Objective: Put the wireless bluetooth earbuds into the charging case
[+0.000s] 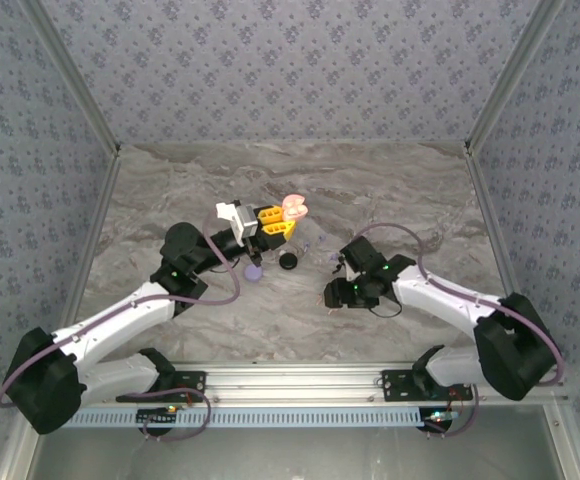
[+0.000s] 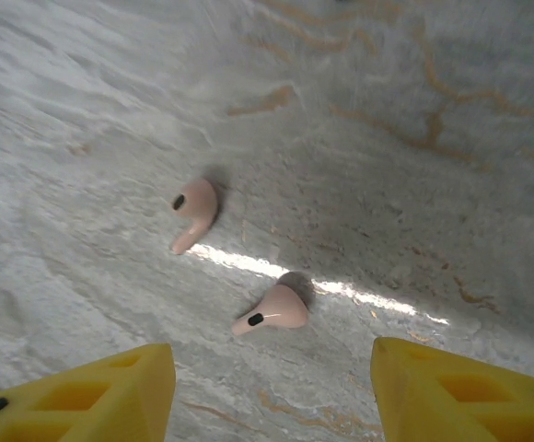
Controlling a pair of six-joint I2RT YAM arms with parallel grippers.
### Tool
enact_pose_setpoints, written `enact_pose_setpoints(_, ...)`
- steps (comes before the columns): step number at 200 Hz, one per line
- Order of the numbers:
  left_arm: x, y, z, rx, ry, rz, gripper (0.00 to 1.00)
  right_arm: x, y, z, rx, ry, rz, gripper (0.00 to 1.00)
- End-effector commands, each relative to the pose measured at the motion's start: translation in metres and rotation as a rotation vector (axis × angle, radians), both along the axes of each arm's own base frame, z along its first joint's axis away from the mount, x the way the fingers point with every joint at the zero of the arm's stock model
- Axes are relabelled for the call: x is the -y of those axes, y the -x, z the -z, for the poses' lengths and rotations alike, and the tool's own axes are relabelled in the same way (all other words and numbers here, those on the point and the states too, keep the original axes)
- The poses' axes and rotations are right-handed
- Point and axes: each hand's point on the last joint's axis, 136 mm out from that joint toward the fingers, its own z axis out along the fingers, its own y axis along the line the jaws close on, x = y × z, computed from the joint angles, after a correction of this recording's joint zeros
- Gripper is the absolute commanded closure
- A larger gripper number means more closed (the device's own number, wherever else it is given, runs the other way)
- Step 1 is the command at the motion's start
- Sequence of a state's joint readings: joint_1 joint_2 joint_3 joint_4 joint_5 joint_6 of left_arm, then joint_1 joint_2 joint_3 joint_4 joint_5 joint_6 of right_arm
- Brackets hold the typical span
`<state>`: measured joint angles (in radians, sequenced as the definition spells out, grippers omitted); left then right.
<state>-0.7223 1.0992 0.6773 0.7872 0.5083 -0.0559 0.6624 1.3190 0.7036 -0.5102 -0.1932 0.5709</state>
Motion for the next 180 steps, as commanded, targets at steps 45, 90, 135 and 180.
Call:
enact_pose_setpoints(45, -0.008, 0.008, -0.011, 0.047, 0.001, -0.017, 1.00, -0.003, 0.005, 0.014, -0.047, 0.079, 0.012, 0.42)
enact_pose_setpoints(90, -0.010, 0.008, -0.010, 0.042, -0.007, -0.028, 1.00, -0.008, 0.005, 0.016, -0.058, 0.079, 0.000, 0.46)
enact_pose_setpoints(135, -0.010, 0.008, -0.009, 0.047, -0.011, -0.029, 1.00, -0.014, 0.007, 0.021, -0.074, 0.081, -0.017, 0.48)
enact_pose_setpoints(180, -0.010, 0.008, -0.009, 0.045, -0.014, -0.031, 1.00, -0.017, 0.006, 0.023, -0.078, 0.088, -0.024, 0.51)
